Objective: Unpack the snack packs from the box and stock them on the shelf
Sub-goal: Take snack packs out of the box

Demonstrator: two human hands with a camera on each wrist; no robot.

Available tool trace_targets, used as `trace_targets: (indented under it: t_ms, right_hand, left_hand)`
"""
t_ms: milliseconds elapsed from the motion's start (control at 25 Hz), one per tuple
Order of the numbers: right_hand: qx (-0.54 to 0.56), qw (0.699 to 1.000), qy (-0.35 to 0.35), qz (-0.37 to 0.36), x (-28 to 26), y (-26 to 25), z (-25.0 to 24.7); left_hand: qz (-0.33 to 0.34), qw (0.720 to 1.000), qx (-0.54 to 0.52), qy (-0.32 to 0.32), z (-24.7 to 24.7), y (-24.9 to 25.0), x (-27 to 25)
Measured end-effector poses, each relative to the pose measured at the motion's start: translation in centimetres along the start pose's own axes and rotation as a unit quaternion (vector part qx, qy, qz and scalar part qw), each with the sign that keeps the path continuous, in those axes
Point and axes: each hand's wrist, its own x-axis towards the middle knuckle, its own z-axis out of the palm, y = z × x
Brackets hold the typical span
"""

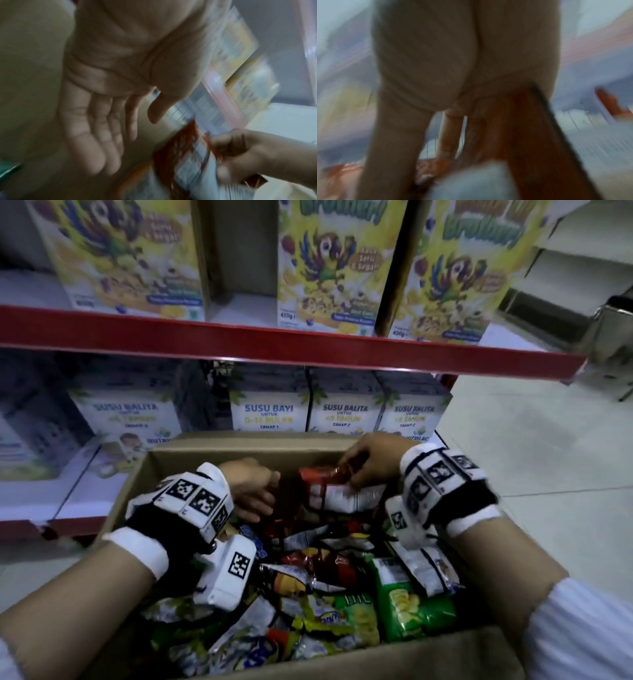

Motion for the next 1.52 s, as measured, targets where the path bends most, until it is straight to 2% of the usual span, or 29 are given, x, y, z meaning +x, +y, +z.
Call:
trace_targets:
  t_ms: [120, 200, 280, 360, 440, 560, 600, 680, 760, 800, 920, 1000, 1080, 1160, 1200, 1280, 1320, 1360, 1400, 1440, 1480, 1520]
  right_hand:
    - [0.162, 0.98, 0.108, -0.036, -4.4, -1.7, -5.3]
    - [0.215, 0.958, 0.164, -0.093, -6.2, -3.1, -6.5]
    - [0.232, 0.943, 0.194, -0.142, -7.0, -4.4, -6.7]
    - [0.215, 0.944, 0.187, -0.164, -7.4, -5.2, -6.9]
    - [0.233, 0.935, 0.207, -0.167, -7.8, -5.5, -7.2]
    - [0.266, 0.904, 0.307, -0.136, -8.2, -5.5, -7.9]
    - [0.27, 0.908, 0.294, -0.13, -8.3, -5.5, -7.9]
    - [0.293, 0.93, 0.184, -0.125, -8.2, -5.7, -7.8]
    - [0.327, 0.933, 0.098, -0.111, -8.0, -5.9, -7.5]
    - [0.347, 0.926, 0.097, -0.112, -7.8, -5.9, -7.4]
    - [0.416, 0.887, 0.171, -0.108, -7.7, -5.8, -7.4]
    - [0.442, 0.866, 0.206, -0.111, -7.5, -5.5, -7.5]
    - [0.503, 0.823, 0.243, -0.099, -7.1, -5.2, -7.6]
    - [0.576, 0.778, 0.238, -0.081, -6.7, -5.1, -7.5]
    - [0.595, 0.769, 0.221, -0.081, -6.5, -5.1, -7.4]
    - [0.59, 0.774, 0.209, -0.092, -6.3, -5.4, -7.1]
    - [0.574, 0.785, 0.217, -0.091, -6.4, -5.5, -7.1]
    - [0.55, 0.801, 0.223, -0.085, -6.5, -5.6, -7.3]
    - [0.515, 0.826, 0.219, -0.074, -6.7, -5.5, -7.5]
    - [0.467, 0.858, 0.206, -0.062, -6.9, -5.4, -7.7]
    - [0.415, 0.89, 0.183, -0.054, -7.1, -5.5, -7.7]
    - [0.374, 0.912, 0.159, -0.057, -7.1, -5.7, -7.4]
  left_hand:
    - [0.038, 0.997, -0.01, -0.068, -2.3, 2.3, -3.4]
    - [0.068, 0.987, -0.049, -0.134, -3.5, 3.5, -5.4]
    - [0.119, 0.968, -0.143, -0.169, -4.2, 4.4, -7.3]
    - [0.191, 0.942, -0.24, -0.137, -4.4, 4.9, -9.0]
    - [0.245, 0.929, -0.266, -0.081, -4.9, 5.0, -10.1]
    - [0.299, 0.921, -0.221, -0.114, -6.3, 4.4, -11.3]
    - [0.307, 0.923, -0.195, -0.124, -6.6, 4.3, -11.7]
    - [0.339, 0.921, -0.15, -0.12, -6.9, 4.4, -12.0]
    - [0.371, 0.911, -0.155, -0.09, -6.8, 4.8, -12.1]
    - [0.376, 0.906, -0.178, -0.075, -6.8, 4.9, -12.1]
    - [0.391, 0.896, -0.203, -0.059, -6.8, 4.9, -12.4]
    - [0.397, 0.889, -0.227, -0.021, -6.7, 4.9, -12.0]
    - [0.386, 0.869, -0.31, 0.028, -6.6, 5.1, -11.5]
    - [0.368, 0.847, -0.382, 0.034, -6.4, 5.3, -11.3]
    - [0.361, 0.848, -0.387, 0.019, -6.4, 5.3, -11.4]
    - [0.342, 0.878, -0.334, -0.01, -6.6, 5.1, -11.4]
    - [0.335, 0.899, -0.282, 0.004, -6.9, 5.0, -11.5]
    - [0.337, 0.915, -0.219, 0.045, -7.3, 4.9, -11.5]
    - [0.353, 0.916, -0.158, 0.105, -7.7, 4.8, -11.5]
    - [0.382, 0.906, -0.099, 0.154, -8.0, 4.6, -11.4]
    - [0.411, 0.896, -0.035, 0.166, -8.0, 4.4, -11.3]
    - [0.427, 0.893, 0.029, 0.137, -7.7, 4.2, -11.2]
